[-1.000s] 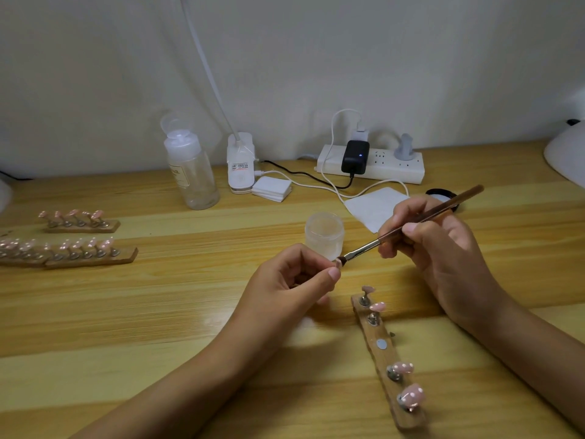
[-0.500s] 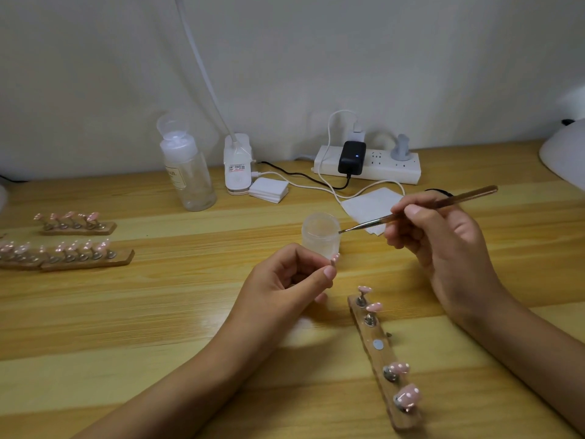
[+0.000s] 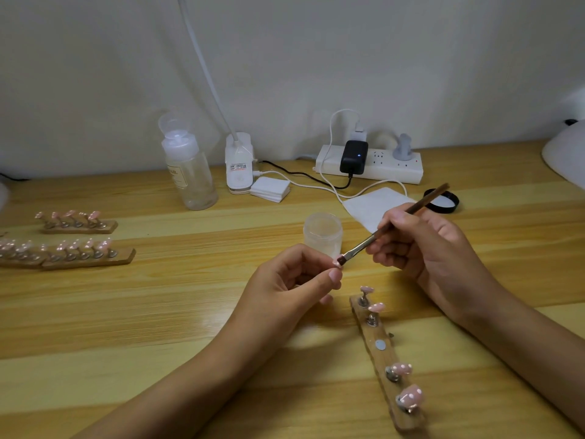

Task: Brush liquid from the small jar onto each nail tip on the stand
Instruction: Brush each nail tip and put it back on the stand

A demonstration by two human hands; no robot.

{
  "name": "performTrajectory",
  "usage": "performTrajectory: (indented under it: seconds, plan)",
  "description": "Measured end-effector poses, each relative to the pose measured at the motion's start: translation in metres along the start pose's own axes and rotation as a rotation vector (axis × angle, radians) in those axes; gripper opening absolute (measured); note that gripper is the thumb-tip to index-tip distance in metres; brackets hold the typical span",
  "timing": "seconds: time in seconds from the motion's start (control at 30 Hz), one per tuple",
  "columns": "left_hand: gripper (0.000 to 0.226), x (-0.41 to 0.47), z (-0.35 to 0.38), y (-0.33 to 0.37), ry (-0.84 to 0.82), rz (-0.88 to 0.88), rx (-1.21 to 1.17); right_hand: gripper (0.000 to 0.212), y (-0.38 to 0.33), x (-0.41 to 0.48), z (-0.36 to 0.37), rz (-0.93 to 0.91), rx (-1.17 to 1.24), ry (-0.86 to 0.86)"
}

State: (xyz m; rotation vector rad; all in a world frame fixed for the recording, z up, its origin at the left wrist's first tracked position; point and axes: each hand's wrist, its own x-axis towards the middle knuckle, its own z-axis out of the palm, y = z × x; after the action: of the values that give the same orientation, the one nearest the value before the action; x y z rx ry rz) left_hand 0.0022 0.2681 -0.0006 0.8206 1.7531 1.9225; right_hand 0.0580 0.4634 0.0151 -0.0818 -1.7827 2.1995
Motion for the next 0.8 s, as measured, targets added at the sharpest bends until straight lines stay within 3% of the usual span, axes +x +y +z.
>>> performTrajectory:
  seconds: [0.23,0.37,0.57,0.8]
  plan:
    - [0.003,-0.0006,-0.0012,-0.0002,-0.012,-0.006,0.034,0.018,0.0028,0.0018,-0.0018,-0.004,-0.035,0.093]
    - [0.001,-0.0007,0.0,-0.0008,-0.002,-0.016,0.014,0.033,-0.0006,0.0015,-0.0034,-0.021,0.011,0.118]
    - [0.006,-0.0014,-0.0003,0.0007,-0.007,-0.018,0.005,0.017,-0.0006,-0.0019,-0.0002,-0.034,0.016,-0.007]
    - [0.02,-0.0024,0.0009,0.0043,-0.003,-0.009,0.005,0.015,0.0025,0.0005,0.0003,-0.051,-0.067,0.115]
